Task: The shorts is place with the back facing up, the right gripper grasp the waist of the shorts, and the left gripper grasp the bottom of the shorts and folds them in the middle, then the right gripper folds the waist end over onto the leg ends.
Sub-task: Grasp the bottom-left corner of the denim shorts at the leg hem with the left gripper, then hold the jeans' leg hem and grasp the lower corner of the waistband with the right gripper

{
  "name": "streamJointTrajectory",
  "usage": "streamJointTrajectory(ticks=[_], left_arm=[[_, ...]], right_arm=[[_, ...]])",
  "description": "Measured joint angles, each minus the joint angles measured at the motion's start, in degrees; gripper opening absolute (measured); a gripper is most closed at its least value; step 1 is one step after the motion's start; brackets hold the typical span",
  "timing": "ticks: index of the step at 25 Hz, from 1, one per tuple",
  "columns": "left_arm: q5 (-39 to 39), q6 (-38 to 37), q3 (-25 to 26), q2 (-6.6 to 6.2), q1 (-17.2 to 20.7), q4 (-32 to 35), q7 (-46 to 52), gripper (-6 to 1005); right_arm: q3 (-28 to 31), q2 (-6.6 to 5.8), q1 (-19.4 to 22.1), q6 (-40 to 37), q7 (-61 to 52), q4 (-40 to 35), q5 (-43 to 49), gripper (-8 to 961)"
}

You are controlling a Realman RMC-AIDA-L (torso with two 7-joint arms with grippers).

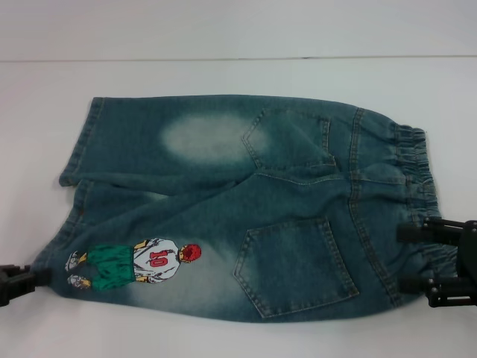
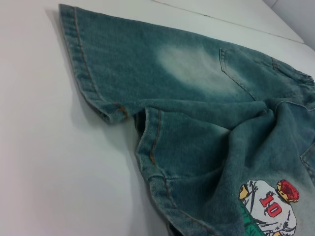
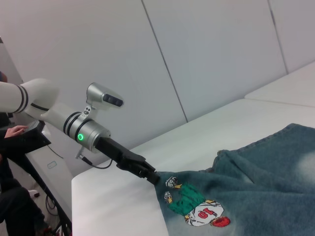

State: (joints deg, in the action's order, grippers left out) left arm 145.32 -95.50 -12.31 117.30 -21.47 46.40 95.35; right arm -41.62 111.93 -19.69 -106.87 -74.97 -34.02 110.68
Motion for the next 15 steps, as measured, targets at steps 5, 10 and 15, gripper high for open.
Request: streamJointTrajectory(ticks=[5,10,15], left_arm=[[-0.23,0.0,0.07,0.06,-0.03,0.0,-0.07,173],[-2.11,1.36,0.72,0.11,-0.34,-0.44,-0.04,27],[-6.15,2.91,0.83,-0.09,-0.96,-1.74,0.29,12]], right_arm=[[1.54,0.04,-0.01,-0.01,-0.28,0.02,-0.15,894],[10.96,0.36,-0.74,0.76,-3.19,0.52,-0.45,894],[20.06,-0.05,-2.36,6.16,-14.32,-1.07,-0.47,895]])
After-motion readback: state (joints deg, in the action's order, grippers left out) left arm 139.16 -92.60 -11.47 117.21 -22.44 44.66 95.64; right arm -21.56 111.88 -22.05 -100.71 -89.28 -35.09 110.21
